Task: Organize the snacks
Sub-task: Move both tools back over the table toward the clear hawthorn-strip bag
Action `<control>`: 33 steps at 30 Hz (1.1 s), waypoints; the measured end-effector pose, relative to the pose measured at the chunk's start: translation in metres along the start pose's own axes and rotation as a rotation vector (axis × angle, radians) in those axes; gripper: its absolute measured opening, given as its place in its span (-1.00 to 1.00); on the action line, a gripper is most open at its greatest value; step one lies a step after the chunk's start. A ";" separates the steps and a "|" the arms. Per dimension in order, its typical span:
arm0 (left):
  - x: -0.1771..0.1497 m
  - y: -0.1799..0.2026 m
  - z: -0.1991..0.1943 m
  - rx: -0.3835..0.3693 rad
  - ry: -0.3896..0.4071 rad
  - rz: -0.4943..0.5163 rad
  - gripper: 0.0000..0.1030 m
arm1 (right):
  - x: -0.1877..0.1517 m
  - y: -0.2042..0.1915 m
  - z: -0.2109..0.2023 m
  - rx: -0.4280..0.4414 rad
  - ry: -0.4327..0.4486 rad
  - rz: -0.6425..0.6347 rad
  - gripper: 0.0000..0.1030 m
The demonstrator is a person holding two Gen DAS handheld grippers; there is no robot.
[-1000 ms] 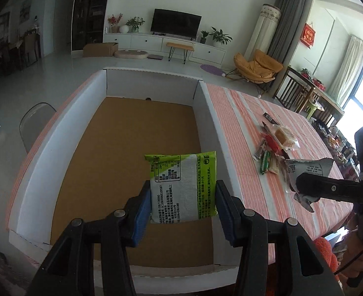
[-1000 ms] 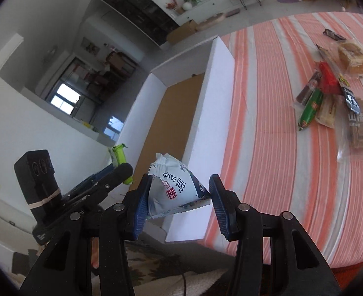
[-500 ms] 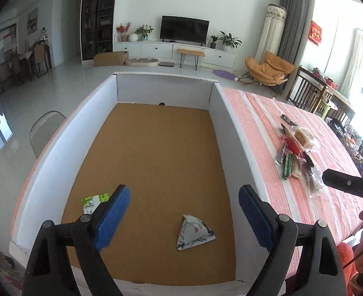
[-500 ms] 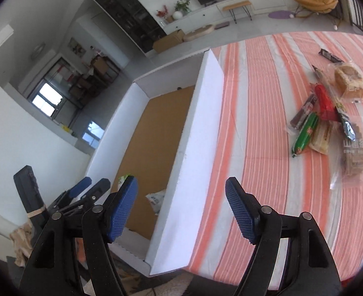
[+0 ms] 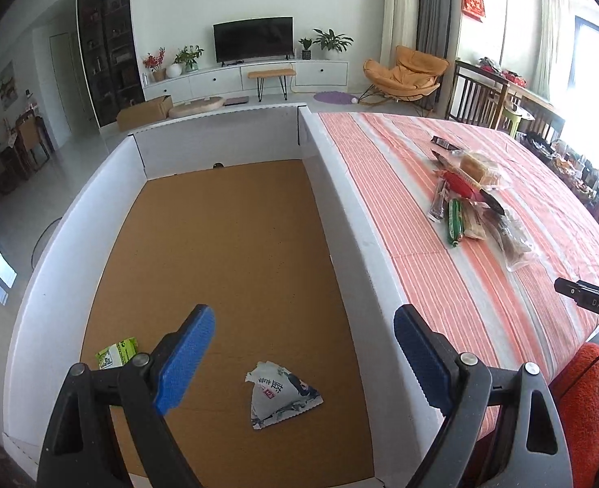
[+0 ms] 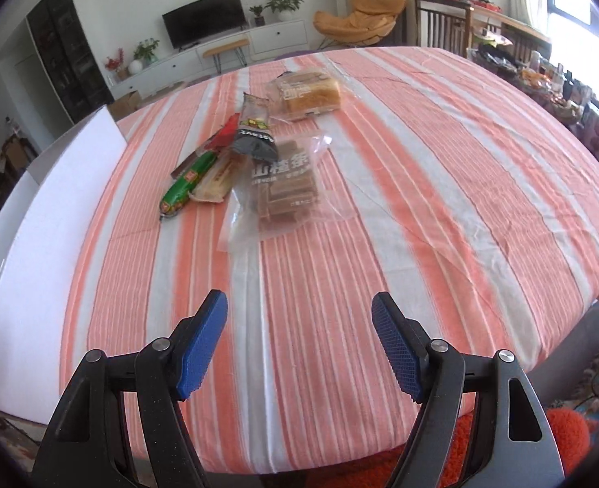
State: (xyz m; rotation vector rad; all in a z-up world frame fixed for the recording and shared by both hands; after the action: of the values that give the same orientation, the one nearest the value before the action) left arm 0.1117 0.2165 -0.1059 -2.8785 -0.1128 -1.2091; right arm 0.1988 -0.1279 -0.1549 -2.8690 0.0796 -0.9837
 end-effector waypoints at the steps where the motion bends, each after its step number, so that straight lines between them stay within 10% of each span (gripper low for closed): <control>1: -0.001 -0.001 -0.001 0.010 0.006 0.000 0.73 | 0.001 0.010 0.004 -0.033 -0.015 -0.015 0.48; 6: 0.024 0.027 -0.037 0.056 0.176 0.033 0.75 | 0.018 0.047 0.031 -0.191 -0.080 -0.104 0.48; 10: 0.039 0.090 -0.061 -0.121 0.269 0.055 1.00 | 0.017 0.056 0.023 -0.155 -0.034 -0.078 0.48; 16: 0.019 0.199 -0.014 -0.387 0.053 0.169 1.00 | -0.002 0.052 0.035 -0.171 -0.036 -0.097 0.48; 24: -0.020 0.215 0.105 -0.214 -0.130 0.187 0.99 | -0.002 0.065 0.021 -0.154 0.030 -0.030 0.48; 33: -0.021 0.203 0.136 -0.140 -0.134 0.167 0.99 | -0.002 0.068 0.027 -0.151 0.016 -0.017 0.48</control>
State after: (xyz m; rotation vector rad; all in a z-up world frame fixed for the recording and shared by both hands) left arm 0.2090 0.0191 -0.2134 -3.0132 0.2148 -1.0345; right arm 0.2129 -0.1933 -0.1849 -3.0025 0.1364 -1.0461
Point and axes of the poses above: each gripper's, at about its wrist camera, not at the fingertips, and z roughly the way its jaws point, y to its right, x to its top, the point moved 6 cm from there along z, roughly the way its jaws point, and after that the axes turned 3 degrees about y, right-handed, at the moved point
